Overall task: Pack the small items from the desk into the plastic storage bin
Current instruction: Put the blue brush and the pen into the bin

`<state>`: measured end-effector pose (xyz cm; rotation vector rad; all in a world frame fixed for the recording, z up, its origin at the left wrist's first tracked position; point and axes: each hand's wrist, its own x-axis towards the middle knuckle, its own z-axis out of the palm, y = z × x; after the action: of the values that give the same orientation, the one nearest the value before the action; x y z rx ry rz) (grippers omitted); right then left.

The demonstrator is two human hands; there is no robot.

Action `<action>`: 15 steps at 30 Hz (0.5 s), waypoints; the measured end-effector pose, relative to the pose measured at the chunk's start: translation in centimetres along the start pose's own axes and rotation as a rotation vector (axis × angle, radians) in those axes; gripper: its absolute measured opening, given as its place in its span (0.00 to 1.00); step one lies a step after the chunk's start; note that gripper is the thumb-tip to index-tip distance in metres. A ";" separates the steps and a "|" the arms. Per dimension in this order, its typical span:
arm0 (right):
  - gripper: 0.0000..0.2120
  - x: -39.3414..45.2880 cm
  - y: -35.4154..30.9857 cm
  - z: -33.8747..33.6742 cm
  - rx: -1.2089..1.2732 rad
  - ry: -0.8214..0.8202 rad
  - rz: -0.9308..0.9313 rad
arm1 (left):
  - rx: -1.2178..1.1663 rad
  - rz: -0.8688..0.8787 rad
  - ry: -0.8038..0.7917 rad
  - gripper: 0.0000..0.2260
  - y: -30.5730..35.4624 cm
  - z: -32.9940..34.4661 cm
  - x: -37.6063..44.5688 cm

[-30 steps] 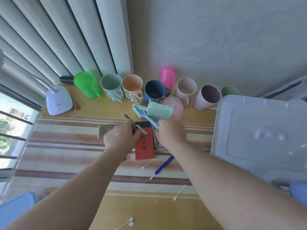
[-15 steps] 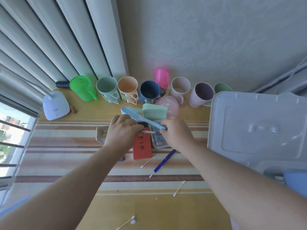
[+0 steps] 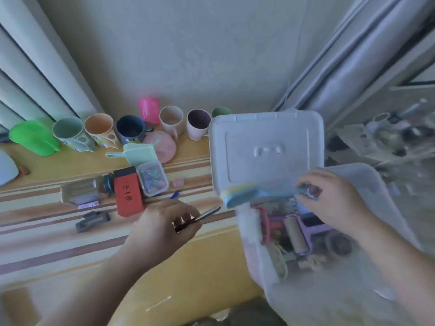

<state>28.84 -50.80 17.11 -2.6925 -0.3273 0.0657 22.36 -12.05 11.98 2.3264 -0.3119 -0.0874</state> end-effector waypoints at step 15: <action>0.11 -6.3 17.6 5.4 -0.149 -0.294 0.244 | 0.066 -0.091 -0.082 0.06 16.7 14.7 6.1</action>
<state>26.00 -65.62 4.84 -2.8581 -0.0907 0.5323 22.62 -35.03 13.78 2.4067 -0.2528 -0.2209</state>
